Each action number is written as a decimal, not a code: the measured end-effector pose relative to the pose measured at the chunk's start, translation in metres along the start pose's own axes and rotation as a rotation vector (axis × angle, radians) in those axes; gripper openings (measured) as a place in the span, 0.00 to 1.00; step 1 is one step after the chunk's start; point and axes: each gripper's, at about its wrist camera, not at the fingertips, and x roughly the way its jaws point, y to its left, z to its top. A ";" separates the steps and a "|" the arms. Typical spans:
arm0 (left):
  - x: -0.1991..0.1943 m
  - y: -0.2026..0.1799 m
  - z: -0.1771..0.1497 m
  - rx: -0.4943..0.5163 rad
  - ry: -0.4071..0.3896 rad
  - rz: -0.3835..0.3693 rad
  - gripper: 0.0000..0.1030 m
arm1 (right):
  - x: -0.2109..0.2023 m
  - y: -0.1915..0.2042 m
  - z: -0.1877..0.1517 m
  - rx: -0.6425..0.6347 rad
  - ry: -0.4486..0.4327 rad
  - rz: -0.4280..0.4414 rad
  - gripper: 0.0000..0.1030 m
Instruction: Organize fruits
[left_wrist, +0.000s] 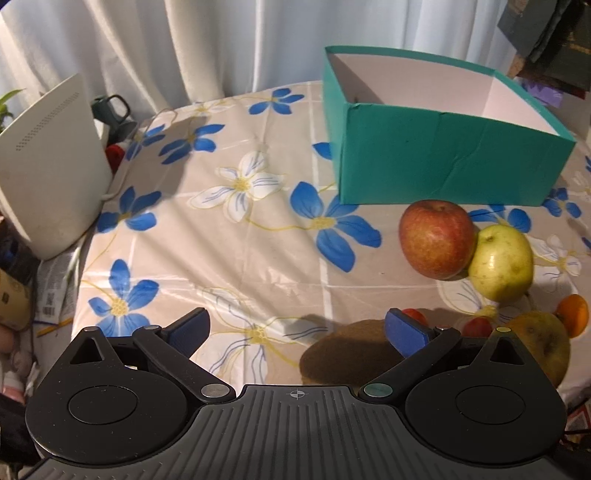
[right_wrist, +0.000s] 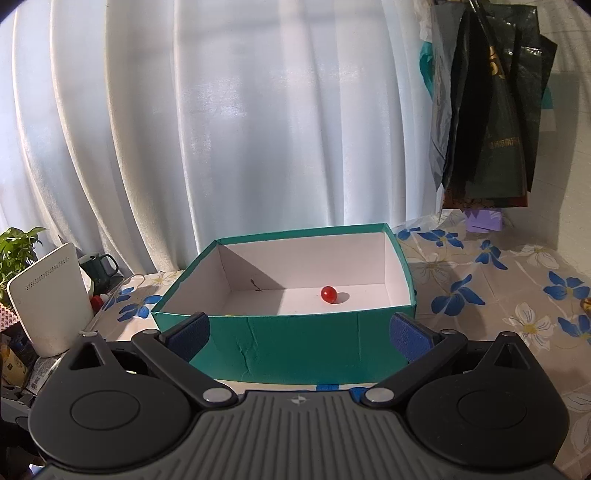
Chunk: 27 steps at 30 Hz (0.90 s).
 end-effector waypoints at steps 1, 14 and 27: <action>-0.001 -0.001 0.000 0.018 -0.005 -0.028 1.00 | -0.001 -0.001 -0.001 0.006 0.005 -0.006 1.00; 0.020 -0.019 -0.012 0.194 0.089 -0.101 1.00 | -0.005 -0.002 -0.008 0.041 0.046 -0.065 1.00; 0.040 -0.022 -0.013 0.246 0.146 -0.095 1.00 | -0.003 0.001 -0.013 0.056 0.086 -0.127 1.00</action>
